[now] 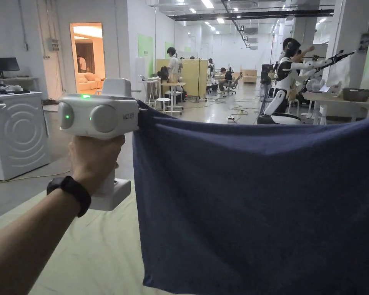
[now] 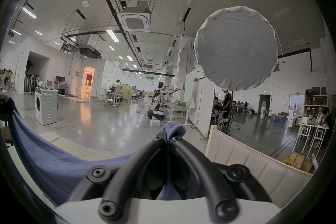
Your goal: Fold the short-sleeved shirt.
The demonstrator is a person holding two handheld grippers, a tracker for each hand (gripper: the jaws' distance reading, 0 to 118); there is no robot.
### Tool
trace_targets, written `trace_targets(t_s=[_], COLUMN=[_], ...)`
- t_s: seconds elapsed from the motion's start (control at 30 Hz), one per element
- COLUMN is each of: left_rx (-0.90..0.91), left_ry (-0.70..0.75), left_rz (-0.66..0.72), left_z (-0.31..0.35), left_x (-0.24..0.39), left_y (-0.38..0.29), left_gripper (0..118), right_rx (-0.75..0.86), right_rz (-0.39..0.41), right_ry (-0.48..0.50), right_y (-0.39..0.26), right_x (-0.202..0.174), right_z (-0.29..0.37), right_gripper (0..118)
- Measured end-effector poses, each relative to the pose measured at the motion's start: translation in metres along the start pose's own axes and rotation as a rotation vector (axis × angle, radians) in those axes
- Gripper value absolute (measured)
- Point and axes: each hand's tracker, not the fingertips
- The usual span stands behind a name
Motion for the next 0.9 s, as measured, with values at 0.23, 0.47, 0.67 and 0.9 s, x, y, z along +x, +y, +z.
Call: trace_targets(t_s=[0.23, 0.47, 0.67, 0.9], left_rx=[-0.074, -0.233, -0.232, -0.201], left_ry=[-0.016, -0.049, -0.133, -0.158], left_rz=[0.029, 0.114, 0.182, 0.189], left_z=[-0.028, -0.028, 0.028, 0.155], left_x=[0.0, -0.008, -0.018, -0.038], left_y=[-0.042, -0.137, -0.193, -0.279], left_gripper=[4, 4, 4, 4], right_rx=[-0.142, -0.299, -0.312, -0.424], right_rz=[-0.035, -0.051, -0.185, -0.248], right_ry=[0.035, 0.129, 0.2, 0.299], right_y=[-0.05, -0.145, -0.18, -0.247], right_x=[-0.013, -0.025, -0.015, 0.025], right_z=[-0.013, 0.006, 0.072, 0.196], right_gripper=[2, 2, 2, 2])
